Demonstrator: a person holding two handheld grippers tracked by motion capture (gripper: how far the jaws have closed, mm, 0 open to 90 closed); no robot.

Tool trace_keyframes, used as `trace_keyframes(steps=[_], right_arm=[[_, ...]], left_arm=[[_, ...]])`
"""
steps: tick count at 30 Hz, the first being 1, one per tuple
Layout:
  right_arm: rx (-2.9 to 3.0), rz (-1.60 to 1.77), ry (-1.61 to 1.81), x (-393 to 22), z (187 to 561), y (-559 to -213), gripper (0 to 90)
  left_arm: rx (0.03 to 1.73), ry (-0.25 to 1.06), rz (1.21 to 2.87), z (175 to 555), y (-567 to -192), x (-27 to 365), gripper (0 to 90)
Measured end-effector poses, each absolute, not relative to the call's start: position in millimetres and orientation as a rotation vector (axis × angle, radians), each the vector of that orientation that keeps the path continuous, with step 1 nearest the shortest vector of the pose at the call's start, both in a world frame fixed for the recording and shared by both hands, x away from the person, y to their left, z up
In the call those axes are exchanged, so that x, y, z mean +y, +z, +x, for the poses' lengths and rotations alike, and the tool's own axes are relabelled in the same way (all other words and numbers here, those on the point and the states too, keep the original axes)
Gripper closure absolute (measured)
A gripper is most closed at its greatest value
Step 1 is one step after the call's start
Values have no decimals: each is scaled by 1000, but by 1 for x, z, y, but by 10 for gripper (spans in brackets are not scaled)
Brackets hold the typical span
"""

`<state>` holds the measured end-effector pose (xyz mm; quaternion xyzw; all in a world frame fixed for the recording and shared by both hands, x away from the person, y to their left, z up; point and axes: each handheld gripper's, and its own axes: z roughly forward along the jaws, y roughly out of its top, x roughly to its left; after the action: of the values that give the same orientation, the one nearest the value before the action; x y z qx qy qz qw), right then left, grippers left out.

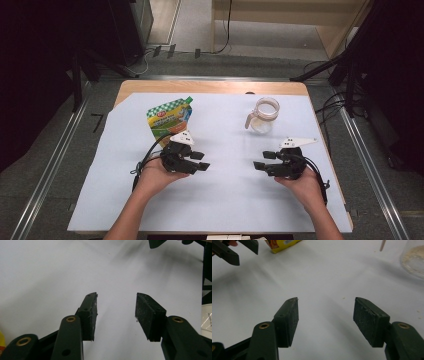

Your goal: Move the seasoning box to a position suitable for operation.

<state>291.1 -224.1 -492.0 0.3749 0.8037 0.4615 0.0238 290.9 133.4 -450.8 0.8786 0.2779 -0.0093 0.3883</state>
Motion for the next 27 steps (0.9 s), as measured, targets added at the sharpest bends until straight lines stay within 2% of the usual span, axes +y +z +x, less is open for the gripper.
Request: trace_keyframes(steps=[2,7,11,27], right_arm=[[2519,1181,1456,-221,290,-491,424],[2557,1088,1362,-209,286,-491,436],[2538,1079,1376,-208,287,-491,434],[2462,1028,1379,-212,283,-487,419]], left_arm=[[705,-36,2214,288,-451,136,523],[700,-39,2218,287,-451,138,503],[740,-75,2197,289,-452,140,499],[712,-62,2188,289,-452,138,471]])
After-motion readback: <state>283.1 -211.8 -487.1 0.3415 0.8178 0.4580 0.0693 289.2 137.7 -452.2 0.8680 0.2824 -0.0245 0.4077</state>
